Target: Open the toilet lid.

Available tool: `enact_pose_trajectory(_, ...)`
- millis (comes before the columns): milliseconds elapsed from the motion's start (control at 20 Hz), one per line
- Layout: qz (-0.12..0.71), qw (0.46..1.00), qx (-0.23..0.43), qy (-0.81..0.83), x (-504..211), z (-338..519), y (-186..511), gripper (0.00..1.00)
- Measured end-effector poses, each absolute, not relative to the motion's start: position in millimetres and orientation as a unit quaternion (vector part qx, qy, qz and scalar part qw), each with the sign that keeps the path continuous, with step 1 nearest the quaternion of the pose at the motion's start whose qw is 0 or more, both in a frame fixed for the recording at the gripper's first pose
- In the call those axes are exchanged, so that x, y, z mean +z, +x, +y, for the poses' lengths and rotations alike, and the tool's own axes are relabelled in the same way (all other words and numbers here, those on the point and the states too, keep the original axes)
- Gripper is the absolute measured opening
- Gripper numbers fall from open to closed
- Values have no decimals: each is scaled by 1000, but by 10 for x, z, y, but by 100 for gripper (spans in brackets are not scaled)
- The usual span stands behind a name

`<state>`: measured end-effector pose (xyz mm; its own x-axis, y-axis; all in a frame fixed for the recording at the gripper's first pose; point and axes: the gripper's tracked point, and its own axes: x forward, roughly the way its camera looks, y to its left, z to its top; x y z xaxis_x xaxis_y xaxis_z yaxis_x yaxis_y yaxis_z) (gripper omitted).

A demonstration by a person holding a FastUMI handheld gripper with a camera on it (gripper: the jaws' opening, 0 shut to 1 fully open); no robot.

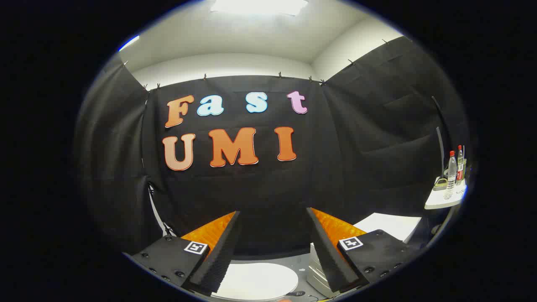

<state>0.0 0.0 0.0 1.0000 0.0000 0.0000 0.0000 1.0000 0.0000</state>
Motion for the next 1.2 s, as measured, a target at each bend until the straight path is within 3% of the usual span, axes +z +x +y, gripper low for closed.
enact_pose_trajectory(700,-12,1000,-3,-20,-26,-73,34,98)
enact_pose_trajectory(1200,-2,1000,4,-9,-622,-148,214,98)
